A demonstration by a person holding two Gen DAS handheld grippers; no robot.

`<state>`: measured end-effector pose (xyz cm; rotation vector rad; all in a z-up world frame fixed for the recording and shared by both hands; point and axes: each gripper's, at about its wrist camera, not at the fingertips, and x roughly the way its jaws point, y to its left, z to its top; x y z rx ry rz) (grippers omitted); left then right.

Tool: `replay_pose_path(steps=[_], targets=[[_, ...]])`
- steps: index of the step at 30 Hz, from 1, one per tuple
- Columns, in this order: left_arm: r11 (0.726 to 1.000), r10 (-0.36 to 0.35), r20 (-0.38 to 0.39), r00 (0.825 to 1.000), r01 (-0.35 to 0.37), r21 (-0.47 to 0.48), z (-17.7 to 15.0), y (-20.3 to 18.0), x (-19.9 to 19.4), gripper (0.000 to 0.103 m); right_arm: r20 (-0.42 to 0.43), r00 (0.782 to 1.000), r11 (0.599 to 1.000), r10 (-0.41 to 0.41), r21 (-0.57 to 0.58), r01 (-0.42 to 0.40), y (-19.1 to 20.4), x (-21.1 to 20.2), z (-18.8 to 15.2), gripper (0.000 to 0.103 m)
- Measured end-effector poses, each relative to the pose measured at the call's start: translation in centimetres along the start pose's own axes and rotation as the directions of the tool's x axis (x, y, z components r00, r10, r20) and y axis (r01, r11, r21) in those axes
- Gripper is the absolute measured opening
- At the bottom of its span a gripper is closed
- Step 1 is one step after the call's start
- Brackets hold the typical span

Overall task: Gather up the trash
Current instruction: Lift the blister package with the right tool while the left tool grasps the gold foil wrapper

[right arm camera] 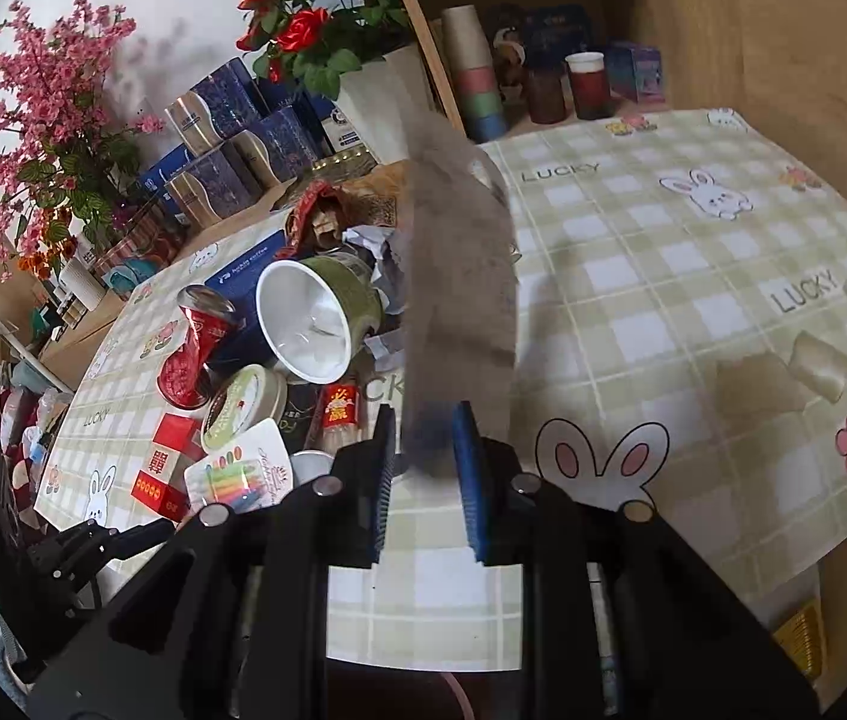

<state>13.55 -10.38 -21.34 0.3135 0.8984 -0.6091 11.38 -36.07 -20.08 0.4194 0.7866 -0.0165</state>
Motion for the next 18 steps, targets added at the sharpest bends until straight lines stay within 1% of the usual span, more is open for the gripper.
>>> replay_pose_path(steps=[3,5,7,8,9,10,11,12,13,14,16,17,18], targets=[[1.000,-0.008,0.003,1.000,0.008,0.023,0.1,-0.4,0.4,0.052,0.000,1.000,1.000,0.003,0.014,-0.003,-0.3,0.3,0.0,0.023],[0.999,-0.037,0.006,0.999,0.037,0.007,0.2,-0.2,0.6,0.041,0.005,1.000,1.000,-0.005,0.011,0.005,-0.5,0.6,0.2,0.023],[0.998,-0.055,0.007,0.998,0.055,-0.010,0.4,-0.1,0.6,0.021,0.006,1.000,1.000,-0.029,-0.005,0.029,-0.6,1.1,0.6,0.023],[0.998,-0.054,0.006,0.999,0.054,-0.015,0.5,0.0,0.6,0.021,0.006,0.999,0.999,-0.044,-0.017,0.044,-0.6,1.3,0.7,0.024],[0.999,-0.050,0.011,0.999,0.050,-0.016,0.6,0.0,0.5,0.016,0.007,0.998,0.997,-0.066,-0.042,0.066,-0.3,1.5,1.0,0.029],[0.999,-0.043,0.019,0.999,0.044,-0.016,0.6,-0.1,0.3,0.014,0.011,0.996,0.994,-0.086,-0.074,0.086,-0.1,1.6,1.3,0.032],[0.999,-0.044,0.023,0.999,0.044,-0.021,0.7,-0.1,0.1,0.013,0.019,0.993,0.985,-0.114,-0.126,0.116,0.5,1.9,1.5,0.045],[0.998,-0.053,0.030,0.998,0.054,-0.036,0.7,0.1,-0.1,0.012,0.029,0.990,0.977,-0.138,-0.162,0.141,0.8,2.1,1.5,0.067],[0.997,-0.061,0.037,0.997,0.063,-0.052,0.8,0.4,-0.3,0.009,0.047,0.983,0.957,-0.176,-0.226,0.182,1.5,2.4,1.4,0.074],[0.995,-0.062,0.044,0.997,0.065,-0.073,1.0,0.6,-0.5,0.008,0.055,0.980,0.944,-0.193,-0.262,0.201,1.9,2.7,1.3,0.080],[0.991,-0.060,0.062,0.996,0.067,-0.116,1.3,1.0,-1.2,0.008,0.063,0.967,0.891,-0.245,-0.378,0.250,2.9,4.1,1.0,0.082],[0.989,-0.065,0.077,0.995,0.075,-0.129,1.4,1.2,-1.5,0.007,0.074,0.957,0.857,-0.280,-0.430,0.284,3.2,5.0,0.8,0.082],[0.988,-0.068,0.086,0.994,0.079,-0.136,1.5,1.3,-1.8,0.007,0.084,0.951,0.839,-0.298,-0.453,0.303,3.3,5.5,0.7,0.082]])
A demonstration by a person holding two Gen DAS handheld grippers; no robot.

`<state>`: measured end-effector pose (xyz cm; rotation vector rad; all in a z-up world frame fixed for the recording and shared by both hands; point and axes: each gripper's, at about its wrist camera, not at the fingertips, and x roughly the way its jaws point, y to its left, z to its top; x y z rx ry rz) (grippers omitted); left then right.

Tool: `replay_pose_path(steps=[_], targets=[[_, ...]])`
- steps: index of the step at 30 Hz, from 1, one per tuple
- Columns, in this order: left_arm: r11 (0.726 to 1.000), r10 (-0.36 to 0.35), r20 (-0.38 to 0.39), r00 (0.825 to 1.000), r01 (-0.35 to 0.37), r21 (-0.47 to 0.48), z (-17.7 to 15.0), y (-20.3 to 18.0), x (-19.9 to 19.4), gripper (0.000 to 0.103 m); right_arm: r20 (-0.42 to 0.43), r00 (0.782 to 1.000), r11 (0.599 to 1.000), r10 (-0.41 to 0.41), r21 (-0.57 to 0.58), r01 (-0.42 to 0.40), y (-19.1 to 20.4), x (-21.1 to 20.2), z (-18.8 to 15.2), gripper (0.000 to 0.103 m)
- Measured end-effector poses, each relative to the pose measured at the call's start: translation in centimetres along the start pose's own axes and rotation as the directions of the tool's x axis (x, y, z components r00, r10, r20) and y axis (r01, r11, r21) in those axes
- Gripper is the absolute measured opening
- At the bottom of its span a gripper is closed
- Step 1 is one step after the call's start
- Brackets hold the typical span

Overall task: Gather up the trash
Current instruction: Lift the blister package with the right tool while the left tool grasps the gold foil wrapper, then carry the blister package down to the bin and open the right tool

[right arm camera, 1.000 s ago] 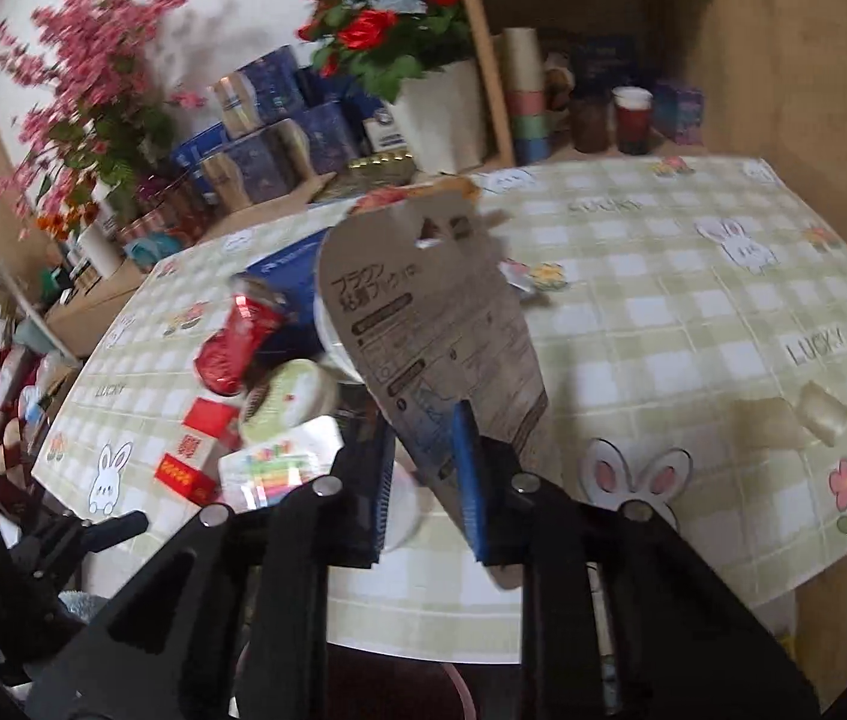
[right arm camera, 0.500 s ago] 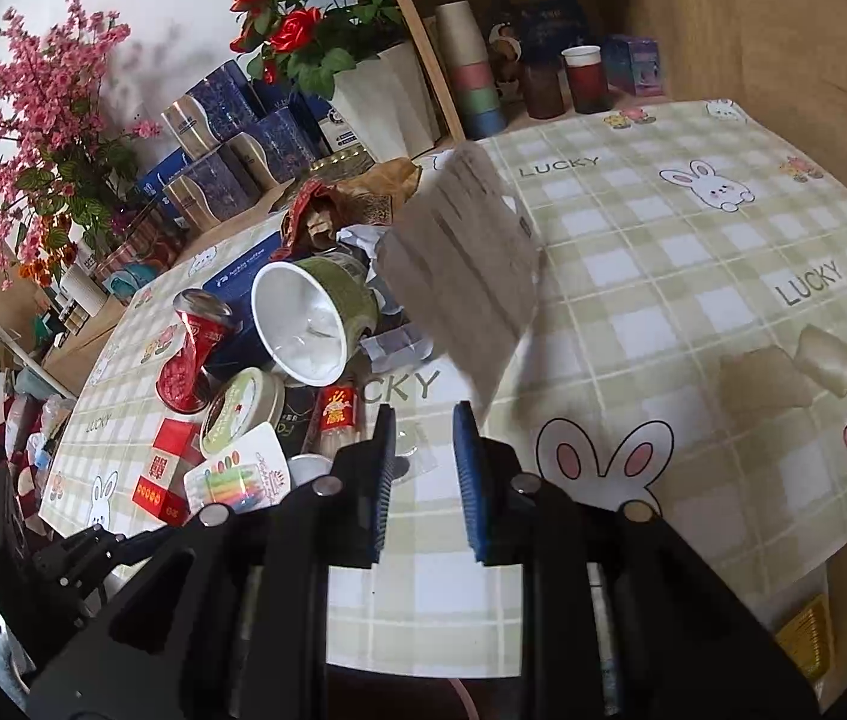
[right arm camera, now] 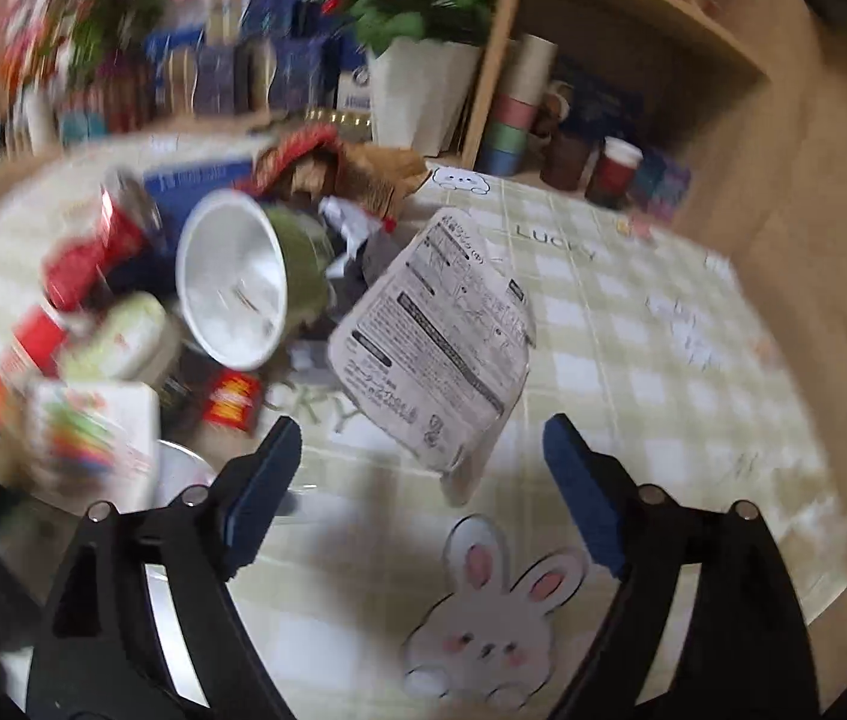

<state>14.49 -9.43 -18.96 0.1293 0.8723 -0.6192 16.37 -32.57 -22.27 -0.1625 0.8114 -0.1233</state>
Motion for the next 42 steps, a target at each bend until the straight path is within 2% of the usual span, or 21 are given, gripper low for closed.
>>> replay_pose_path(steps=[5,7,8,9,10,12,13,14,16,17,18,21,23,27,30,34,38,42], targets=[[0.999,-0.027,0.051,0.998,0.030,-0.043,1.0,0.7,-1.6,0.007,0.025,0.994,0.986,-0.104,-0.125,0.106,0.8,3.1,0.7,0.080],[0.999,-0.034,0.068,0.997,0.037,-0.040,1.3,0.7,-2.1,0.007,0.034,0.994,0.980,-0.106,-0.167,0.110,1.1,4.0,1.0,0.077],[0.999,-0.030,0.076,0.997,0.032,-0.032,1.4,0.6,-2.3,0.007,0.027,0.994,0.977,-0.102,-0.187,0.105,1.3,4.5,1.2,0.070],[0.999,-0.029,0.082,0.996,0.031,-0.027,1.5,0.5,-2.5,0.007,0.012,0.996,0.975,-0.092,-0.204,0.092,1.4,5.0,1.4,0.058],[0.999,-0.028,0.088,0.996,0.031,-0.025,1.5,0.5,-2.7,0.007,-0.009,0.997,0.976,-0.073,-0.207,0.069,1.3,5.3,1.6,0.052],[0.999,-0.038,0.098,0.994,0.041,-0.028,1.5,0.4,-3.2,0.007,-0.029,0.999,0.985,-0.022,-0.169,0.017,0.8,5.3,1.8,0.036],[0.998,-0.045,0.106,0.993,0.049,-0.030,1.4,0.2,-3.5,0.007,-0.017,1.000,0.991,-0.008,-0.137,0.006,0.5,4.8,1.9,0.032],[0.998,-0.046,0.108,0.993,0.050,-0.033,1.4,0.1,-3.6,0.007,0.007,1.000,0.996,-0.001,-0.092,0.002,-0.2,4.0,1.9,0.023],[0.999,-0.040,0.111,0.993,0.043,-0.030,1.2,-0.1,-4.1,0.007,0.047,0.999,1.000,0.021,-0.012,-0.020,-1.4,2.5,1.9,0.019],[0.999,-0.035,0.110,0.993,0.038,-0.031,1.2,-0.2,-4.2,0.007,0.099,0.993,0.994,0.069,0.082,-0.077,-2.8,0.8,1.7,0.017],[0.998,-0.030,0.109,0.994,0.036,-0.047,1.2,-0.2,-4.5,0.007,0.143,0.983,0.979,0.111,0.157,-0.133,-3.8,-0.6,1.4,0.016],[0.997,-0.045,0.123,0.991,0.053,-0.059,1.2,-0.3,-5.5,0.007,0.217,0.966,0.937,0.141,0.286,-0.201,-5.8,-4.2,0.1,0.016],[0.997,-0.049,0.134,0.990,0.057,-0.056,1.1,-0.6,-6.2,0.007,0.271,0.941,0.890,0.205,0.349,-0.294,-7.0,-6.5,-0.9,0.016],[0.997,-0.051,0.158,0.986,0.061,-0.056,0.3,-1.9,-8.4,0.007,0.302,0.906,0.829,0.297,0.390,-0.402,-7.5,-9.9,-2.3,0.016],[0.997,-0.046,0.156,0.987,0.056,-0.059,-0.9,-3.0,-9.6,0.007,0.294,0.894,0.821,0.338,0.373,-0.433,-6.2,-12.0,-2.9,0.016],[0.998,-0.033,0.139,0.990,0.041,-0.056,-2.7,-4.0,-11.4,0.007,0.278,0.889,0.843,0.364,0.308,-0.441,-3.6,-14.3,-3.6,0.016],[0.997,-0.019,0.145,0.989,0.028,-0.065,-4.6,-4.3,-13.8,0.007,0.275,0.864,0.839,0.422,0.242,-0.487,-0.7,-16.5,-4.3,0.016],[0.996,0.032,0.168,0.985,-0.017,-0.089,-6.4,-4.2,-16.4,0.007,0.258,0.843,0.832,0.472,0.187,-0.523,1.6,-18.4,-5.4,0.016]])
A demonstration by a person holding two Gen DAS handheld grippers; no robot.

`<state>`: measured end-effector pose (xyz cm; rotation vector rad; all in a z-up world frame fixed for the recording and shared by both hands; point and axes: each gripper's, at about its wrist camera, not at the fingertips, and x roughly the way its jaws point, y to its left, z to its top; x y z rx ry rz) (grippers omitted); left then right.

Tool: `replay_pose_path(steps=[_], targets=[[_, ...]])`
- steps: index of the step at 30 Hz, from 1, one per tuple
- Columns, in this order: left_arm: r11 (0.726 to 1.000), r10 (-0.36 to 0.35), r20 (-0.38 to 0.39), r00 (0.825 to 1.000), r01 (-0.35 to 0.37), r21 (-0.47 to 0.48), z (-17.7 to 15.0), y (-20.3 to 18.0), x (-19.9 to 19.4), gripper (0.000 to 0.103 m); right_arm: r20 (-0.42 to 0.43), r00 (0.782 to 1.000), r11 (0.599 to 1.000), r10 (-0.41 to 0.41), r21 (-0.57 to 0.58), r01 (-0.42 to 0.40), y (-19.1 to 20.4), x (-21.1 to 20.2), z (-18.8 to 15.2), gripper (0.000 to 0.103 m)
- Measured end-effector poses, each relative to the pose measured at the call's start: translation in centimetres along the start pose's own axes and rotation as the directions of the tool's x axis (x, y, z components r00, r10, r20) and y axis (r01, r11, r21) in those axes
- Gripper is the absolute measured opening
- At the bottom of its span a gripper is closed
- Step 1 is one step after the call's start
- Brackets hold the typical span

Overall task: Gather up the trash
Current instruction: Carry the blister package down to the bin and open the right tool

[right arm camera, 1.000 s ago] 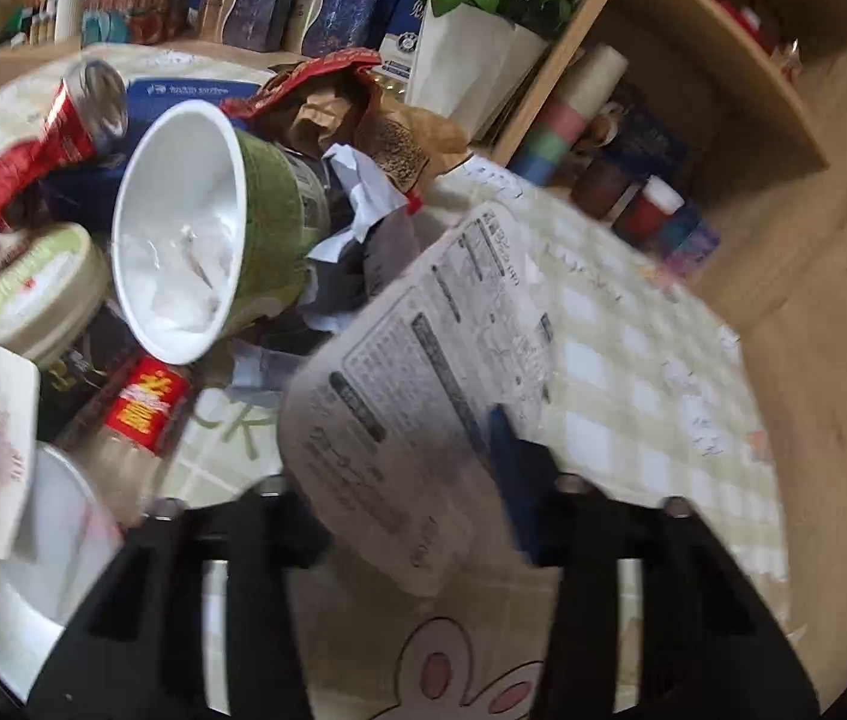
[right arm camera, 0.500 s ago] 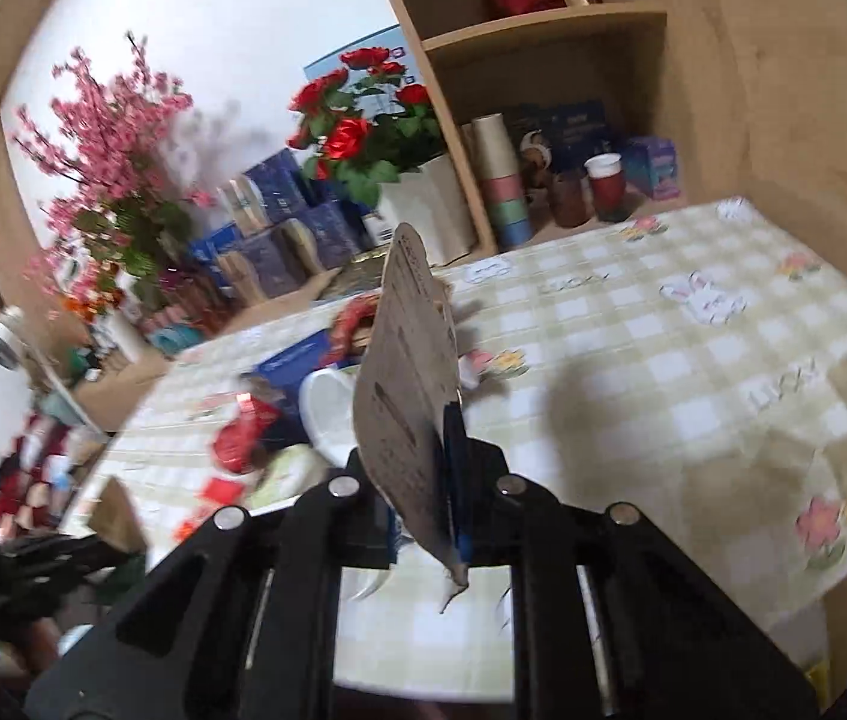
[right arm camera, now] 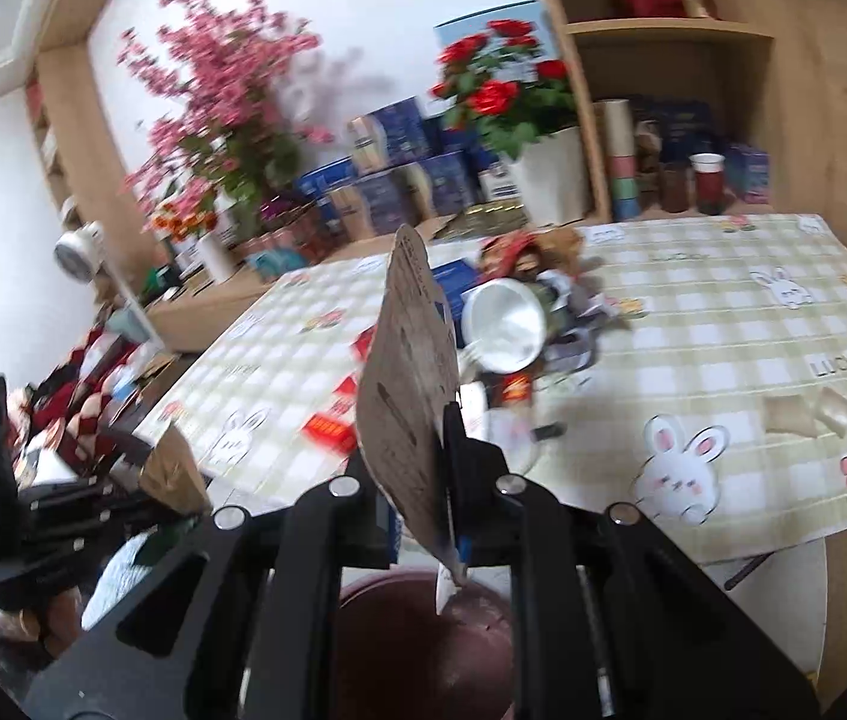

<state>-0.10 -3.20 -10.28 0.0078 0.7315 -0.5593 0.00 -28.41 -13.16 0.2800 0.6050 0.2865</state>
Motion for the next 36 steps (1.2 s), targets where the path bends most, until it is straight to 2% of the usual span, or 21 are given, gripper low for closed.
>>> replay_pose_path(steps=[5,8,11,13,15,17,22,27,29,31,32,34,36], targets=[[0.998,0.027,0.017,0.999,-0.026,-0.060,-0.9,0.7,-2.1,0.007,-0.098,0.991,0.994,0.096,-0.039,-0.100,3.0,-0.1,-2.5,0.016],[0.993,0.032,0.020,0.999,-0.030,-0.115,-1.1,1.5,-2.7,0.007,-0.225,0.963,0.986,0.147,-0.039,-0.160,4.9,1.3,-5.6,0.016],[0.989,0.041,0.026,0.999,-0.037,-0.143,-1.1,2.1,-3.1,0.007,-0.372,0.911,0.982,0.177,0.007,-0.187,6.1,3.4,-9.2,0.015],[0.988,0.045,0.027,0.999,-0.040,-0.151,-1.1,2.4,-3.1,0.007,-0.480,0.866,0.989,0.141,0.022,-0.149,6.7,5.3,-11.7,0.013],[0.987,0.043,0.023,0.999,-0.039,-0.154,-1.1,2.5,-2.8,0.007,-0.545,0.831,0.993,0.112,0.029,-0.114,6.8,6.6,-13.3,0.012],[0.988,0.040,0.013,0.999,-0.037,-0.151,-1.3,2.5,-2.4,0.007,-0.570,0.816,0.995,0.100,0.043,-0.092,6.5,7.4,-13.9,0.012],[0.987,0.022,-0.026,0.999,-0.026,-0.156,-2.0,2.7,-0.9,0.007,-0.550,0.834,0.999,0.043,0.045,-0.021,5.3,7.9,-13.9,0.012],[0.987,0.011,-0.046,0.999,-0.018,-0.161,-2.1,2.9,0.2,0.007,-0.465,0.884,0.999,-0.043,0.009,0.053,3.5,7.5,-12.4,0.012],[0.987,0.007,-0.060,0.998,-0.016,-0.160,-2.2,2.8,0.8,0.007,-0.436,0.898,0.997,-0.066,0.001,0.073,3.0,7.5,-11.8,0.012],[0.987,0.004,-0.073,0.997,-0.015,-0.157,-2.3,2.8,1.2,0.007,-0.402,0.911,0.995,-0.098,-0.009,0.103,2.2,7.2,-11.3,0.023],[0.988,0.002,-0.078,0.997,-0.015,-0.156,-2.3,2.7,1.5,0.007,-0.376,0.919,0.993,-0.117,-0.022,0.118,2.0,6.9,-11.0,0.033],[0.989,-0.002,-0.087,0.996,-0.011,-0.150,-2.5,2.6,1.9,0.007,-0.338,0.929,0.989,-0.147,-0.047,0.139,2.0,6.7,-10.6,0.037],[0.991,-0.008,-0.098,0.995,-0.006,-0.136,-2.6,2.3,2.3,0.007,-0.292,0.941,0.985,-0.174,-0.072,0.160,1.8,6.2,-10.1,0.057]])
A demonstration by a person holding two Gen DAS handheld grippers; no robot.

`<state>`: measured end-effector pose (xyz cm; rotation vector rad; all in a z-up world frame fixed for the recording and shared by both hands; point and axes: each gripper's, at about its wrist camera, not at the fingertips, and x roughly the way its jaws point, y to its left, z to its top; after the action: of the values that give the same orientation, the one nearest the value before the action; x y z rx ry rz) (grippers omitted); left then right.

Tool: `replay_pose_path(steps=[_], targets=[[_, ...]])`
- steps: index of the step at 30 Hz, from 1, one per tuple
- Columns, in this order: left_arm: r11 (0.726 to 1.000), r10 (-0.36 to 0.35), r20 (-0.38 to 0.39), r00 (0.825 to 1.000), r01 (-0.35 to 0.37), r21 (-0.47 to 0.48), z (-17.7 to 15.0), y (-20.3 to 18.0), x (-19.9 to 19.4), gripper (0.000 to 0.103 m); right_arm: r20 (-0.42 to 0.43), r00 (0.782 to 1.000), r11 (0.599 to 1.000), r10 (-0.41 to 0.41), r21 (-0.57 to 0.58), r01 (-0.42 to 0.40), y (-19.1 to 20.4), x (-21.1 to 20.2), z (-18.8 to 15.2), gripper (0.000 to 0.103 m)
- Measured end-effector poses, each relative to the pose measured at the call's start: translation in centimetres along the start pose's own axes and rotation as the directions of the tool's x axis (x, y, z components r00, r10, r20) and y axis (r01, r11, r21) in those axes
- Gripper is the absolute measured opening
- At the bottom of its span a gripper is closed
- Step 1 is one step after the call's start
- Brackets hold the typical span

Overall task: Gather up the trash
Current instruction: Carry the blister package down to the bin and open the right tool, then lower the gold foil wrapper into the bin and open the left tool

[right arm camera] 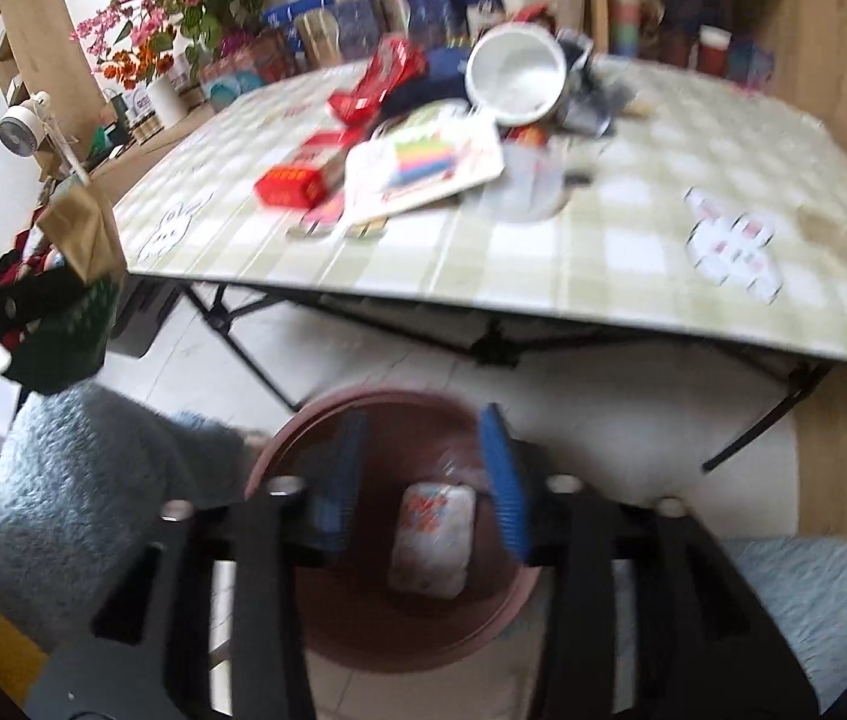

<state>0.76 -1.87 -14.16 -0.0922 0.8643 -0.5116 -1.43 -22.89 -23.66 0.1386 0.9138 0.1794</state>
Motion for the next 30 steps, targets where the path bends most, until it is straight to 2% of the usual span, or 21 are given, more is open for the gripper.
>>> replay_pose_path(steps=[1,3,5,8,9,10,13,16,21,23,24,25,26,27,30], targets=[[1.000,0.002,-0.002,1.000,-0.002,0.013,-0.1,-0.2,0.2,0.007,0.029,1.000,1.000,-0.008,-0.012,0.008,-0.1,-0.2,0.3,0.065],[0.996,0.029,0.001,1.000,-0.029,0.088,-0.1,-0.9,0.7,0.007,0.112,0.992,0.997,-0.051,-0.058,0.058,-0.6,-1.2,0.9,0.090],[0.986,0.042,0.005,0.999,-0.043,0.164,-0.1,-1.5,1.4,0.007,0.182,0.977,0.988,-0.112,-0.081,0.129,-1.3,-2.0,1.4,0.097],[0.965,0.046,-0.004,0.999,-0.043,0.260,-0.4,-2.2,2.7,0.007,0.271,0.938,0.968,-0.216,-0.064,0.241,-2.9,-3.1,1.7,0.097],[0.954,0.059,-0.006,0.998,-0.055,0.293,-1.0,-2.4,3.4,0.007,0.306,0.918,0.961,-0.250,-0.040,0.275,-3.5,-3.4,1.4,0.097],[0.949,0.069,-0.010,0.998,-0.063,0.308,-1.4,-2.5,3.8,0.007,0.318,0.911,0.959,-0.263,-0.017,0.283,-4.0,-3.5,1.2,0.097],[0.941,0.070,-0.074,0.995,-0.041,0.335,-4.0,-2.7,5.8,0.007,0.271,0.918,0.957,-0.290,0.052,0.287,-5.5,-2.7,1.0,0.097],[0.934,0.066,-0.155,0.986,-0.007,0.358,-5.0,-3.1,7.4,0.007,0.231,0.926,0.954,-0.299,0.047,0.296,-5.7,-1.5,1.2,0.097],[0.943,0.067,-0.198,0.978,0.002,0.333,-5.2,-2.5,8.5,0.007,0.239,0.927,0.953,-0.290,-0.014,0.302,-4.0,-1.1,0.8,0.097],[0.950,0.067,-0.201,0.977,-0.001,0.311,-5.0,-2.1,8.7,0.010,0.256,0.926,0.954,-0.279,-0.040,0.298,-3.3,-1.3,0.7,0.097],[0.957,0.056,-0.200,0.978,0.005,0.291,-4.9,-1.9,8.6,0.026,0.263,0.925,0.953,-0.275,-0.052,0.298,-3.1,-1.4,0.5,0.097],[0.963,0.042,-0.188,0.981,0.011,0.270,-4.7,-1.6,8.3,0.056,0.263,0.925,0.952,-0.274,-0.060,0.300,-2.8,-1.4,0.5,0.097],[0.967,0.036,-0.169,0.985,0.008,0.256,-4.6,-1.4,8.0,0.068,0.261,0.925,0.951,-0.275,-0.066,0.301,-2.7,-1.4,0.5,0.097],[0.971,0.033,-0.130,0.991,-0.001,0.237,-4.3,-1.2,7.3,0.076,0.254,0.927,0.950,-0.276,-0.071,0.303,-2.7,-1.3,0.4,0.097],[0.981,0.049,-0.079,0.996,-0.033,0.193,-3.8,-0.5,6.5,0.086,0.242,0.928,0.950,-0.285,-0.060,0.307,-2.9,-1.2,0.5,0.097]])
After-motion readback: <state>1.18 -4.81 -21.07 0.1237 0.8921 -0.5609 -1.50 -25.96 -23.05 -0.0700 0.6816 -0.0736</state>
